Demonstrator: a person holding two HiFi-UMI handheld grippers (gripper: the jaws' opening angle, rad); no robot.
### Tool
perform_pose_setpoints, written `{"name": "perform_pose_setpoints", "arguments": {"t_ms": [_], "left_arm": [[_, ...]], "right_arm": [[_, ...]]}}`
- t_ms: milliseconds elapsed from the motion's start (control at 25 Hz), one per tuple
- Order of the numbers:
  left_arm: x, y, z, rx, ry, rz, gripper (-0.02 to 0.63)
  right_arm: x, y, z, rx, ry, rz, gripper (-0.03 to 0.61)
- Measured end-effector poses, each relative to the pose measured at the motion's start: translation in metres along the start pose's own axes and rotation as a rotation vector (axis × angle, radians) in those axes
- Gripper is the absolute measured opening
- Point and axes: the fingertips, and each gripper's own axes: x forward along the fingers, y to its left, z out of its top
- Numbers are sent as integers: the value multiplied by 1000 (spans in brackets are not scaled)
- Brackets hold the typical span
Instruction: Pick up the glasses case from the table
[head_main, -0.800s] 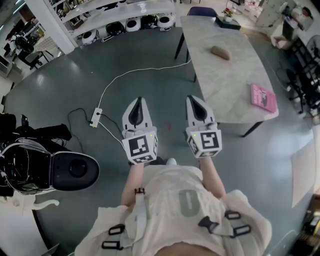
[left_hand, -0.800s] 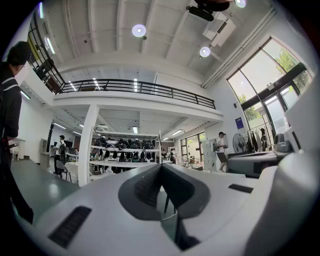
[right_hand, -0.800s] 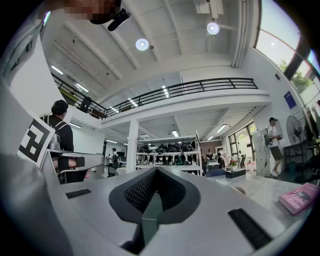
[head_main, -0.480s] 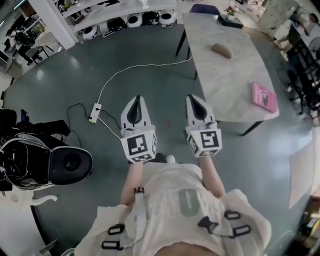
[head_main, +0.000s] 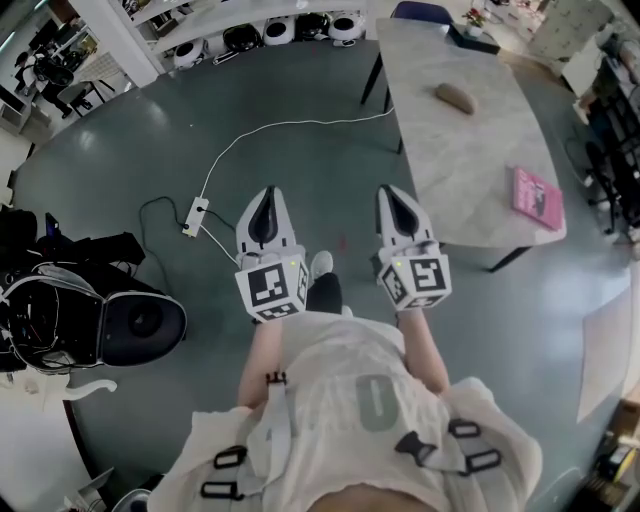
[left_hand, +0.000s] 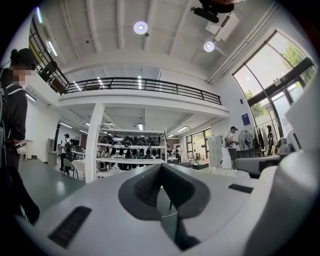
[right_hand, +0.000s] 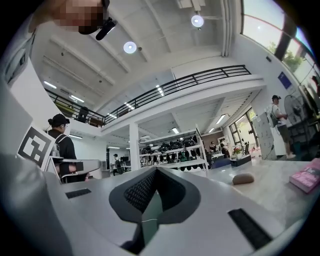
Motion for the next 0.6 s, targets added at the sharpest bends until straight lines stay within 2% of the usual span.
{"name": "perform_pose_setpoints", "arguments": {"t_ms": [160,320,480,600], "left_arm": [[24,-2,-5,6,-21,-5,3],[52,-1,-33,8,-38,-13,3],[91,5,-59,-6,-29,-14,3],[125,13,-61,-22,-26,-9,3]], "right_arm": [[16,-14,-5,-29,-8,9,2],[40,-29,-34,-42,-15,9,2],[73,-44,-64,-48,18,21,2],[105,-56,-67,-60,33,25,2]]}}
